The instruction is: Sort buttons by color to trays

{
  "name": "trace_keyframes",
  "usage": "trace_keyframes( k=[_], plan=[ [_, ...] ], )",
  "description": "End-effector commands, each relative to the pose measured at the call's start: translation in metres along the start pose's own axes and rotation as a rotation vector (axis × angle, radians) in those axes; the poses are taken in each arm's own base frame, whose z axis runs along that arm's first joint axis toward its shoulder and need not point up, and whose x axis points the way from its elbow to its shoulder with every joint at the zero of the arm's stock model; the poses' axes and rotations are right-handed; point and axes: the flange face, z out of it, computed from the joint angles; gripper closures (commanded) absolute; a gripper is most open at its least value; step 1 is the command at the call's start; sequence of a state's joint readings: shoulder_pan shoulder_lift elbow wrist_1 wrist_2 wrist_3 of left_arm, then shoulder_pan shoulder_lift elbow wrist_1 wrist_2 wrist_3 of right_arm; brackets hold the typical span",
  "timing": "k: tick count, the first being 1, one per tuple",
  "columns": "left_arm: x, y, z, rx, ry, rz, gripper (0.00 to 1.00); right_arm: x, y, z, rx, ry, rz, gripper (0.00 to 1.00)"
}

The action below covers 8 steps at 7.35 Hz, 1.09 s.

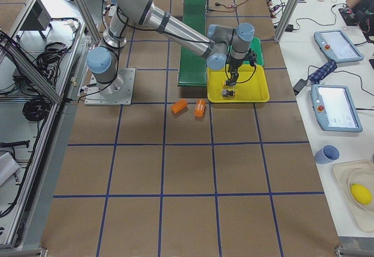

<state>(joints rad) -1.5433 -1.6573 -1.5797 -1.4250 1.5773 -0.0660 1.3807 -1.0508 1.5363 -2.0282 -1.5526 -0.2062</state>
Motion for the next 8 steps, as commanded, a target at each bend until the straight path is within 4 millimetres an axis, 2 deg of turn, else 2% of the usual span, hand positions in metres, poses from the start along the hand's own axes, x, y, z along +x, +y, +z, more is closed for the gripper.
trace_keyframes(
  k=[1, 3, 4, 5, 6, 7, 8],
  plan=[
    [0.000, -0.001, 0.000, 0.003, -0.001, 0.000, 0.00, -0.026, 0.026, -0.071, -0.031, -0.003, 0.013, 0.02],
    [0.000, 0.001, -0.004, 0.011, -0.002, 0.000, 0.00, -0.132, 0.068, -0.162, -0.030, 0.014, 0.015, 0.00],
    [-0.007, -0.004, -0.002, 0.009, 0.005, -0.014, 0.00, -0.150, 0.090, -0.189, -0.051, 0.016, 0.011, 0.00],
    [-0.017, -0.005, -0.006, 0.017, 0.007, -0.034, 0.00, -0.155, 0.120, -0.226, -0.032, 0.016, 0.024, 0.00],
    [-0.019, -0.005, -0.008, 0.020, 0.009, -0.038, 0.00, -0.156, 0.153, -0.253, -0.018, 0.008, 0.007, 0.00],
    [-0.019, -0.004, -0.008, 0.018, 0.007, -0.037, 0.00, -0.156, 0.167, -0.264, 0.014, 0.005, 0.005, 0.00],
    [-0.019, -0.004, -0.005, 0.012, 0.007, -0.038, 0.00, -0.156, 0.169, -0.262, 0.019, 0.005, 0.005, 0.00]
  ],
)
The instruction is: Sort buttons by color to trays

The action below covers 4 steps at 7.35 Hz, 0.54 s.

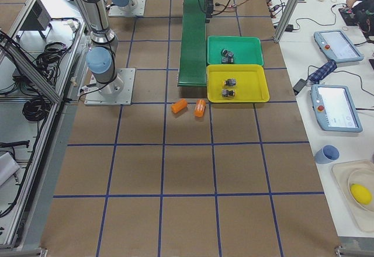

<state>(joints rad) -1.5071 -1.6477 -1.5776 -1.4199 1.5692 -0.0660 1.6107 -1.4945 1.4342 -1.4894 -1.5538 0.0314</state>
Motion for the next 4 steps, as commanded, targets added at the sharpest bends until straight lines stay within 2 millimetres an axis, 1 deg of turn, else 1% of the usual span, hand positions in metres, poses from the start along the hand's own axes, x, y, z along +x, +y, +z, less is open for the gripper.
trace_keyframes(
  k=[1, 3, 4],
  plan=[
    [-0.0028, -0.0006, 0.0004, -0.001, -0.001, -0.005, 0.00, -0.0011, 0.0086, -0.0097, 0.056, -0.006, -0.003, 0.00],
    [-0.0028, 0.0000, 0.0003, -0.001, -0.001, -0.005, 0.00, -0.0009, 0.0090, -0.0053, 0.049, -0.005, -0.002, 0.00],
    [-0.0021, 0.0015, 0.0040, -0.009, -0.001, -0.004, 0.00, -0.0009, 0.0088, -0.0048, 0.050, -0.005, -0.002, 0.00]
  ],
)
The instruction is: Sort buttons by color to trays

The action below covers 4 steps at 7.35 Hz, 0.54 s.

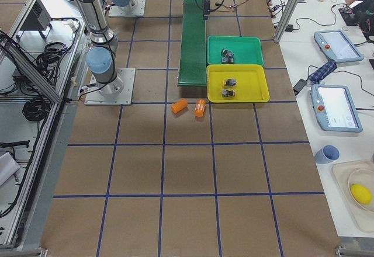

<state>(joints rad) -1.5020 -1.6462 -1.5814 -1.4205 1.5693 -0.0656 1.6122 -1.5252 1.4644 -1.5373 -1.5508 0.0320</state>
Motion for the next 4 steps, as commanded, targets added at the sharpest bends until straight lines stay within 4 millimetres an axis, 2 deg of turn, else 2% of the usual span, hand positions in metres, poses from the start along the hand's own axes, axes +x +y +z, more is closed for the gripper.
trace_keyframes(
  k=[1, 4],
  plan=[
    [0.0013, 0.0028, 0.0027, -0.006, 0.000, 0.002, 0.00, 0.0000, 0.0004, 0.0015, 0.000, 0.000, 0.000, 0.00],
    [0.0007, -0.0002, -0.0016, 0.003, 0.000, 0.001, 0.00, -0.0001, 0.0007, 0.0031, -0.003, -0.001, 0.000, 0.00]
  ],
)
